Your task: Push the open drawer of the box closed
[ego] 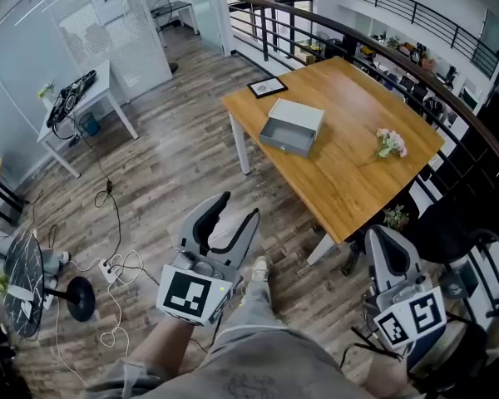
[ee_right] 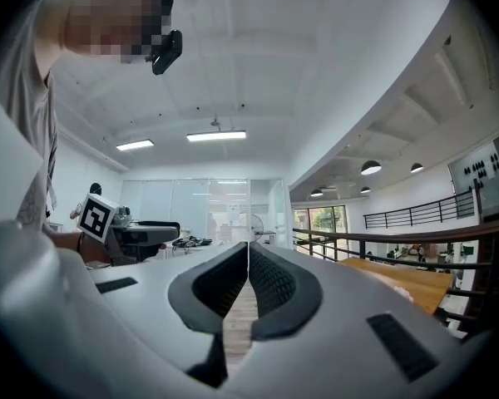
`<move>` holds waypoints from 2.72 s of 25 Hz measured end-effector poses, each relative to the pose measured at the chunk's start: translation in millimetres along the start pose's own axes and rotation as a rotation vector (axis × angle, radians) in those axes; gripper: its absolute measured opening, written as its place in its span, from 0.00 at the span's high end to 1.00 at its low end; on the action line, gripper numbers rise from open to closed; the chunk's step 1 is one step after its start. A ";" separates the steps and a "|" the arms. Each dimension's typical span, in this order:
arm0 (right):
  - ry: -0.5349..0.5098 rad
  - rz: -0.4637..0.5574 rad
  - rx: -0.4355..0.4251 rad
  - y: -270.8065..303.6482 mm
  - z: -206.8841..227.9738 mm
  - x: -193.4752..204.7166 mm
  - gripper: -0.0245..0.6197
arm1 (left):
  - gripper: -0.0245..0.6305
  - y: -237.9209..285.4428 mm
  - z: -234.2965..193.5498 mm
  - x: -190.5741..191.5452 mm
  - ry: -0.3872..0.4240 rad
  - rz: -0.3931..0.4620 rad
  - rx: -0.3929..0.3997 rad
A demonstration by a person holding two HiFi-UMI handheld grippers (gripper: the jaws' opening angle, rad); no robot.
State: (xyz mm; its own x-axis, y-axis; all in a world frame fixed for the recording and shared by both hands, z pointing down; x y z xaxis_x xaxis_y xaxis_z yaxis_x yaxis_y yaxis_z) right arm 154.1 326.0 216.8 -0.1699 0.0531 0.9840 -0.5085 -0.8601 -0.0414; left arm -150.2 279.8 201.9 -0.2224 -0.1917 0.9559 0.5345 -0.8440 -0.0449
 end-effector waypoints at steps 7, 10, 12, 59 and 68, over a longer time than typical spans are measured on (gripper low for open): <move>-0.001 -0.047 0.033 42.6 30.4 8.8 0.91 | 0.63 49.8 -19.8 30.8 -0.022 -0.047 0.007; 0.003 -0.065 0.052 68.4 47.0 13.2 0.91 | 0.63 76.7 -34.0 46.7 -0.037 -0.080 0.017; 0.008 -0.080 0.067 87.3 57.4 16.7 0.91 | 0.63 95.4 -45.2 57.7 -0.053 -0.108 0.022; 0.196 -0.551 0.277 370.4 242.9 187.6 0.91 | 0.69 405.5 -93.3 387.5 -0.310 -0.750 0.379; 0.236 -0.605 0.243 378.8 266.5 216.5 0.91 | 0.73 423.7 -72.7 425.8 -0.294 -0.866 0.379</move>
State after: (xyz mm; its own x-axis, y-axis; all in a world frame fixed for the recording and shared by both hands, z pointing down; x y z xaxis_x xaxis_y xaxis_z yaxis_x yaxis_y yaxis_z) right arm 149.7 -123.5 460.3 -0.1090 0.6443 0.7570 -0.3730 -0.7324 0.5697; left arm -77.7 -195.9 568.9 -0.4759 0.5914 0.6510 0.5196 -0.4081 0.7506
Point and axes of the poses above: the fingertips, and each gripper's own axes: y forward along the fingers, z to its right, x out of its underside, the point moved 9 cm from there along -y, backward along the fingers, and after that the axes turned 7 degrees about y, right-handed, at the moved point
